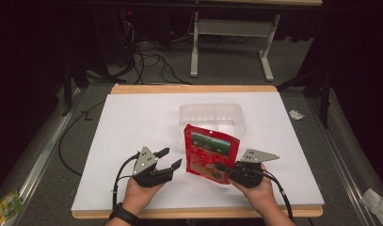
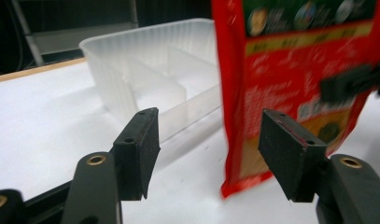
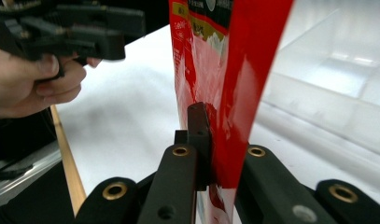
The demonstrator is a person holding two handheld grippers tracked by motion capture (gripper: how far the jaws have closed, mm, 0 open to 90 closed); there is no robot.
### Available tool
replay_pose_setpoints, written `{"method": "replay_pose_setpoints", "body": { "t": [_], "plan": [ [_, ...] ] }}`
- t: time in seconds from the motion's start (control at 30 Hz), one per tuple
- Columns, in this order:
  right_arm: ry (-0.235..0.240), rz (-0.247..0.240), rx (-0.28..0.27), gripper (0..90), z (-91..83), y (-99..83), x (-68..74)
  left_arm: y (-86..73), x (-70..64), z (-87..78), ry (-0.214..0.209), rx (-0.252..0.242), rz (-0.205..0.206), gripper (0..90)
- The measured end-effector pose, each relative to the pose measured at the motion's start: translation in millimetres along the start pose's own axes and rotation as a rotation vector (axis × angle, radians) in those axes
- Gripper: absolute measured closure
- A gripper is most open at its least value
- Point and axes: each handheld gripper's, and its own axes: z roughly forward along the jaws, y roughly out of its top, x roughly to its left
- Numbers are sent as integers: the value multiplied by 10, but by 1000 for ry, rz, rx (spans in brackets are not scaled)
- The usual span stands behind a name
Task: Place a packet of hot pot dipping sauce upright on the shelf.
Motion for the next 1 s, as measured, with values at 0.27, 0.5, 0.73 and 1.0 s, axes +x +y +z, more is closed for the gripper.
{"method": "replay_pose_setpoints", "body": {
  "t": [0.27,0.5,0.73,1.0],
  "plan": [
    [-47,5,-47,890,-174,54,-54,-89,52,-56,32,71,24,369],
    [-91,0,-94,890,-347,97,-137,-178,120,-162,49,109,28,358],
    [-160,7,-136,890,-521,125,-224,-272,132,-253,34,134,35,314],
    [-231,35,-175,890,-684,147,-302,-301,129,-281,22,141,38,304]
  ]
}}
